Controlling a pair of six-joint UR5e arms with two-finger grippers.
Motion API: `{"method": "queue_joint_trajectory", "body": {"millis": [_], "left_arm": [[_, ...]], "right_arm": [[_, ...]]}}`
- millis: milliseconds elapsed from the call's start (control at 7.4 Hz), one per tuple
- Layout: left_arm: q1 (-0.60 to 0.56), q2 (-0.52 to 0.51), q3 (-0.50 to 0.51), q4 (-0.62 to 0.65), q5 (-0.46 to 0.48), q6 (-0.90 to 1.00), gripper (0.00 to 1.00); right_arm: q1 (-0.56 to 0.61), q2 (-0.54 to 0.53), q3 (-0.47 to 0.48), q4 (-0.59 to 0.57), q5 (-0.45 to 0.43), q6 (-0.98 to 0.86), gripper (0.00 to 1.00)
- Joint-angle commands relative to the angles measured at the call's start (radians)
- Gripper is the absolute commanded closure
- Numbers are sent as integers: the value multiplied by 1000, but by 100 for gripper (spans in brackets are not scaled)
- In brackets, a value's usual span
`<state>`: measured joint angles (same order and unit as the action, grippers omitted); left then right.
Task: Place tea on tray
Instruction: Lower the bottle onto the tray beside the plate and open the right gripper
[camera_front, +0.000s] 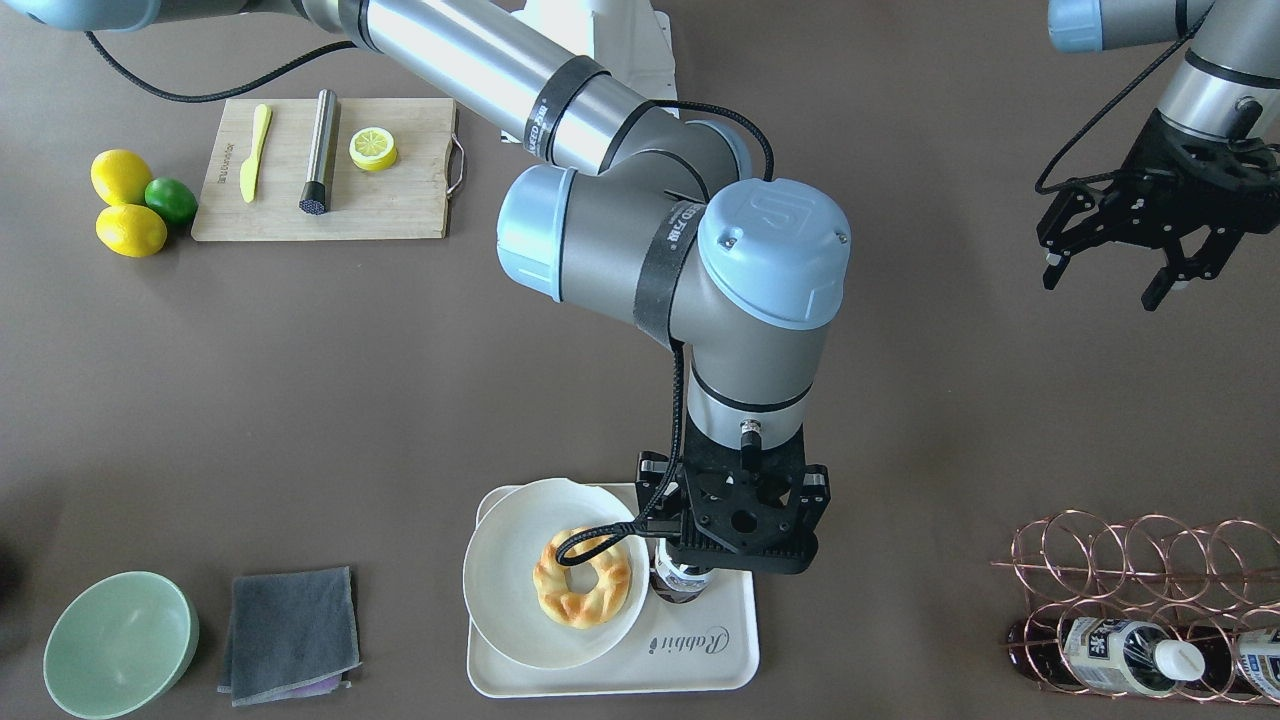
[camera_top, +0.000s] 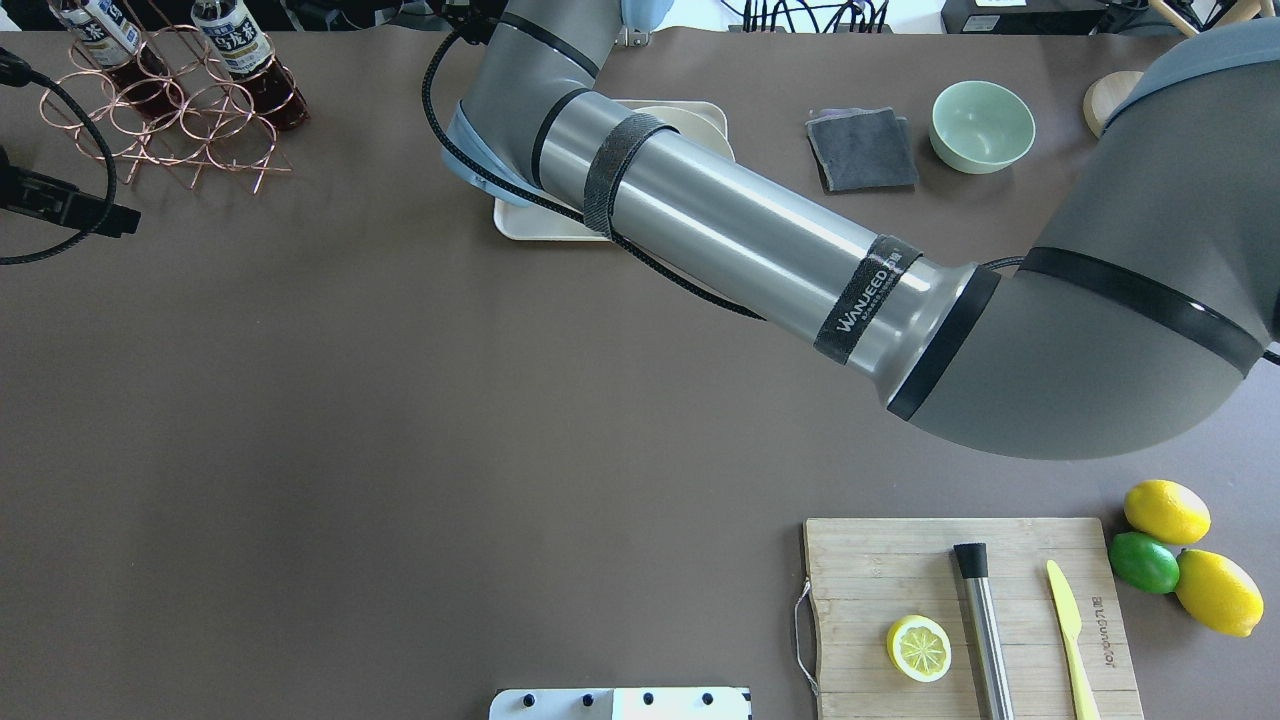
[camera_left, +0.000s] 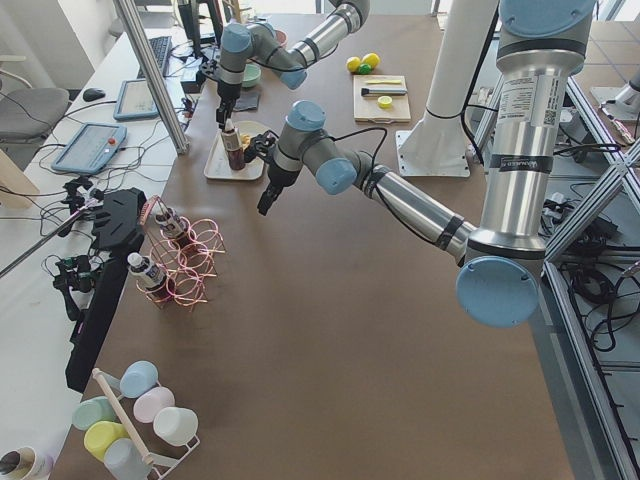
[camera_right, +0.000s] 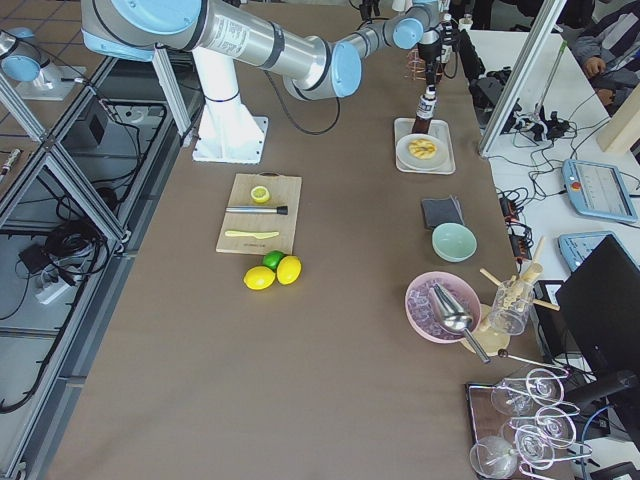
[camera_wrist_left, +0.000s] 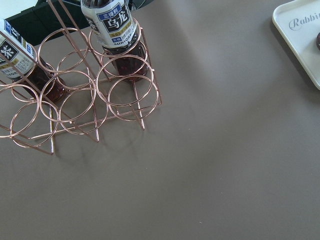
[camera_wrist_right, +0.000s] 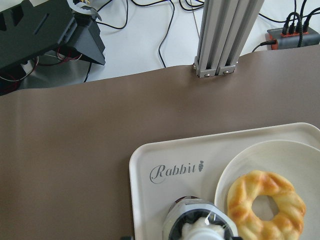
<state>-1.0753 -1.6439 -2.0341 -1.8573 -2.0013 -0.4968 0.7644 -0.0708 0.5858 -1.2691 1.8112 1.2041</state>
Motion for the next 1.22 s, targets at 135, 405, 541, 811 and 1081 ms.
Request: {"method": "queue_joint_trajectory", "body": {"millis": [135,405,541,811,1081], "left_arm": [[-157,58,-25,0,-187,10,3],[-224,117,-38,-2,-280,12,3],[-224,131,-41,0,-281,12,3],[-222,133,-31,12,-281,12,3],[-224,136,-9,20,-281,15,3]], "right_arm": [[104,-230,530,-345,189,-168,0],[174,-517,899,-475,273,-291,0],[215,-690,1049,-477,293,-369,0],[345,-1055,1291,-477,373,-618,0],[554,-1251,1274,-477,462,-1004,0]]}}
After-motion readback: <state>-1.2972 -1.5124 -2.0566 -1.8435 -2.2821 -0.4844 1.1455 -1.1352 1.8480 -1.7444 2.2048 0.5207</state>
